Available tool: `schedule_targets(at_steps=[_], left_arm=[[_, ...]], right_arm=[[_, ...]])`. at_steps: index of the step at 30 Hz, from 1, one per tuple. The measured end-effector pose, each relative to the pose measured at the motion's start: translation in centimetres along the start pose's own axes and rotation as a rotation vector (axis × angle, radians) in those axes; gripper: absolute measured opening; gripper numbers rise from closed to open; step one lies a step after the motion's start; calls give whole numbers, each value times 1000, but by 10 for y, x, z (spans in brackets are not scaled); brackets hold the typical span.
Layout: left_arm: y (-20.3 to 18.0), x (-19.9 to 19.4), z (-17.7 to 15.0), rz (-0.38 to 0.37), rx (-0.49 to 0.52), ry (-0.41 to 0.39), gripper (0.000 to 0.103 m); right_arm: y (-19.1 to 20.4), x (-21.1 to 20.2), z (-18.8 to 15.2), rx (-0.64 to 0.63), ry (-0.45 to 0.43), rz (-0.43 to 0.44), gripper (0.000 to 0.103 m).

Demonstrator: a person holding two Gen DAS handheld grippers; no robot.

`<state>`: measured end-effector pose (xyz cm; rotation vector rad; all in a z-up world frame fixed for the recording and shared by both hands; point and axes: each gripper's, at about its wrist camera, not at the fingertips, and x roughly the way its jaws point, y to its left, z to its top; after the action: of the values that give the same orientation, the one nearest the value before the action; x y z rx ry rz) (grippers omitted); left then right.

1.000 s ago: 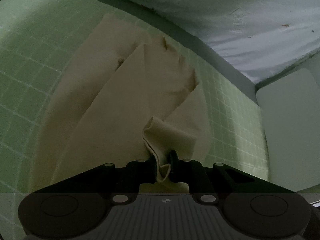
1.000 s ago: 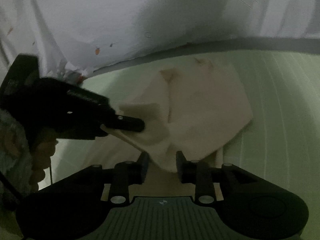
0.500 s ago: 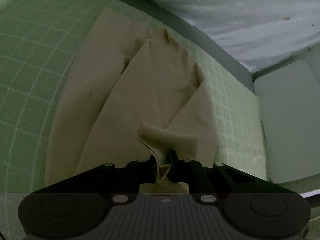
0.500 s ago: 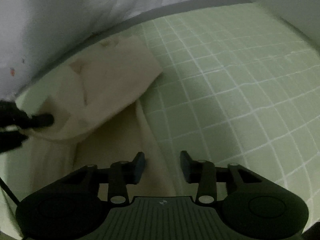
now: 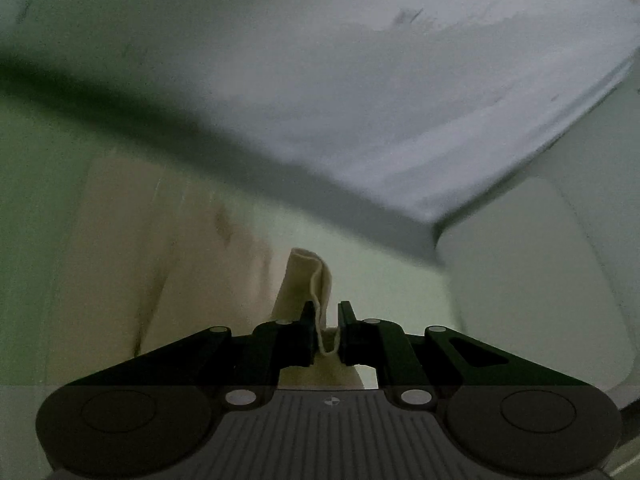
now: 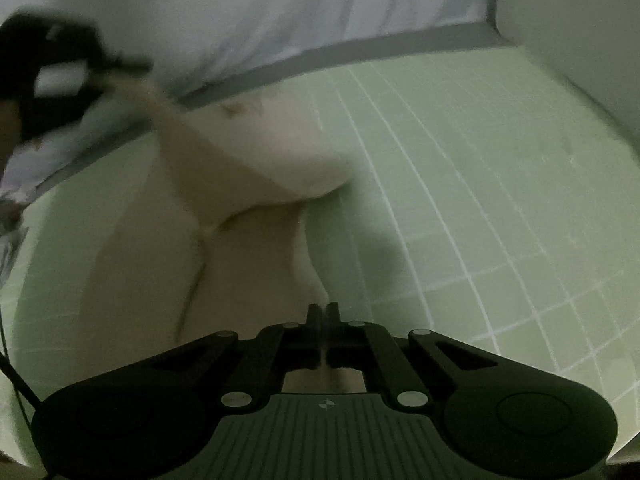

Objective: Fold clothes

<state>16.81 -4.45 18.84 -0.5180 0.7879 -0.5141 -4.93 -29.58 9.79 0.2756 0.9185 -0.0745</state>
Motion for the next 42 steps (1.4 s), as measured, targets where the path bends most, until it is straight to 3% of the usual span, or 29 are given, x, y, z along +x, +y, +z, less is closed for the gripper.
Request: schedule_targets(at_steps=[3,7,11,15,18,20,23,25,29,30,32,34,38,42], left_arm=[[-7,-31,34,-34,33,-114,12],[19,-100,56,-38,31,-270,12],[49,-145,57,42,58,-363,12],[93,-183,55,196,39,-418,12],[127,-190,44,216,-29,-335,14],[137,-185,34,213,-40,-278,34],[161,-157,-1,154,-131,-153,51],[181,-127,-29,91,-266,-29,53],[212,-79,-69,-7,-508,135,66],[218,-70,-75,-18,-569,151,66],[232,-52,-85,-37,-694,176,79],[243,-39,-89,-30,-766,175,80],[245,-24,-94,10,-771,165,82],[247,-14,-83,-37,-791,114,84]], right_arm=[[8,-8,3,-14,-19,12,3],[19,-15,-2,-44,-38,23,3],[38,-23,-8,-130,-48,52,3],[69,-27,-14,-296,-35,55,3],[79,-20,-20,-340,13,51,3],[78,-7,-24,-315,64,8,3],[71,1,-25,-253,93,7,4],[68,1,-25,-219,95,11,9],[66,3,-28,-197,109,-3,16],[66,2,-29,-195,112,-5,17],[65,0,-30,-192,122,-13,20],[66,-2,-34,-191,129,-20,32],[61,0,-33,-173,133,-25,33],[55,0,-32,-142,137,-39,35]])
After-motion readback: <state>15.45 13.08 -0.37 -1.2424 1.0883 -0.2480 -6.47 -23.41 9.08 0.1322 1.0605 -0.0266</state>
